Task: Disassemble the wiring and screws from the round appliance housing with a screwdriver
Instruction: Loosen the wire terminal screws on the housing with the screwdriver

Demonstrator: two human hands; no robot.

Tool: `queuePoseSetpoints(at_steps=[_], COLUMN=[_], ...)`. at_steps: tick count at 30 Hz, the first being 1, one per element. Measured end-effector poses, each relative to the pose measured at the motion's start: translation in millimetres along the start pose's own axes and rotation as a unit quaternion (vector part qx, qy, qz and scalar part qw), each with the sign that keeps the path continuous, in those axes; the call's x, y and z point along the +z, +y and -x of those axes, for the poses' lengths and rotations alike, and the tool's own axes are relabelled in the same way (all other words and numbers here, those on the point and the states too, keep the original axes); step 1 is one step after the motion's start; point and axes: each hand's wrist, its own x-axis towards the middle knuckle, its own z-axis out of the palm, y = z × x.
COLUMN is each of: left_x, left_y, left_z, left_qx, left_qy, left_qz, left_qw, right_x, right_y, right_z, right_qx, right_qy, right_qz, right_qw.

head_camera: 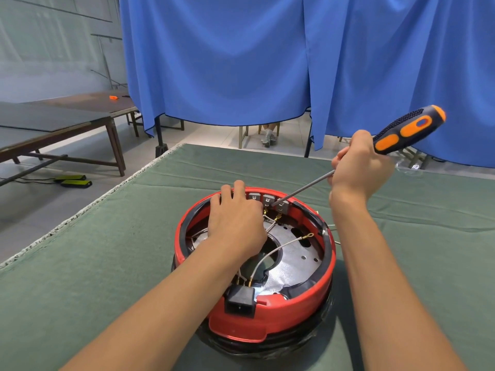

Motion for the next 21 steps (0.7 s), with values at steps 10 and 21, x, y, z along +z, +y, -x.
queuePoseSetpoints(at_steps=[10, 21], left_x=[-1, 0], left_y=[0, -1], left_z=[0, 1], left_qx=[-0.003, -0.001], left_qy=[-0.004, 0.004], left_qz=[-0.001, 0.012], left_qw=[1.000, 1.000], right_x=[0, -12], right_y=[-13, -11], right_z=[20, 38], right_qx=[-0.070, -0.107], right_qy=[-0.074, -0.133], right_qz=[-0.024, -0.056], right_qw=[0.995, 0.984])
